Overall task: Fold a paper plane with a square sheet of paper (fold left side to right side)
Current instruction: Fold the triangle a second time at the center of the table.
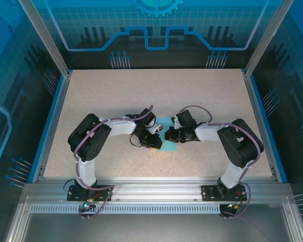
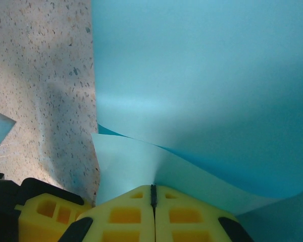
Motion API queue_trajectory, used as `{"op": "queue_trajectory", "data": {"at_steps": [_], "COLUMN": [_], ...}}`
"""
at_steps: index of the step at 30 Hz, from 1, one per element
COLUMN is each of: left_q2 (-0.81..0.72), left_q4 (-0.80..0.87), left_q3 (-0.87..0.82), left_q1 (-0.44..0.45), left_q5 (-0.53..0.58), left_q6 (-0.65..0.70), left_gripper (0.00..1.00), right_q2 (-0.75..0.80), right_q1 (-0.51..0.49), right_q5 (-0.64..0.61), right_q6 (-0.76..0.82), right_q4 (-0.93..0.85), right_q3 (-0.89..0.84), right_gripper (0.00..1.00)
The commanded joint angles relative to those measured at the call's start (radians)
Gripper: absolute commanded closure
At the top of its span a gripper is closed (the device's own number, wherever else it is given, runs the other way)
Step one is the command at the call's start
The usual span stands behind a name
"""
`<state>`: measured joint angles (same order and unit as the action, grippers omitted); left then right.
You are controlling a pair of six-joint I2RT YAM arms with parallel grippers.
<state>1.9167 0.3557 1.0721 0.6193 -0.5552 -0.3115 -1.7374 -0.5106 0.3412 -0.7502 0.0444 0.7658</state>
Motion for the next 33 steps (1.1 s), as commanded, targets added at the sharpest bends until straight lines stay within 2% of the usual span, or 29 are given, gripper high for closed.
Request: {"op": "queue_trajectory", "data": {"at_steps": [1, 15, 24, 33], "left_q2": [-0.018, -0.084, -0.166, -0.061], "left_q4": [0.049, 0.061, 0.024, 0.022], "left_q3": [-0.046, -0.122, -0.089, 0.012], "left_q1": [-0.010, -0.008, -0.025, -0.026], "left_q5": [0.010, 0.024, 0.013, -0.033], "left_q6": [0.023, -0.019, -0.053, -0.050], "left_gripper": [0.81, 0.82, 0.83, 0.83], "right_q2": [-0.012, -0.017, -0.016, -0.015], "right_q1": [-0.005, -0.005, -0.004, -0.005], "right_q5": [-0.049, -0.052, -0.048, -0.044], "right_q6": [0.023, 0.027, 0.027, 0.027], "right_q4": [-0.133, -0.139, -0.138, -0.135], "right_q3": [-0.015, -0.010, -0.008, -0.008], "right_gripper": [0.93, 0.93, 0.93, 0.93]}}
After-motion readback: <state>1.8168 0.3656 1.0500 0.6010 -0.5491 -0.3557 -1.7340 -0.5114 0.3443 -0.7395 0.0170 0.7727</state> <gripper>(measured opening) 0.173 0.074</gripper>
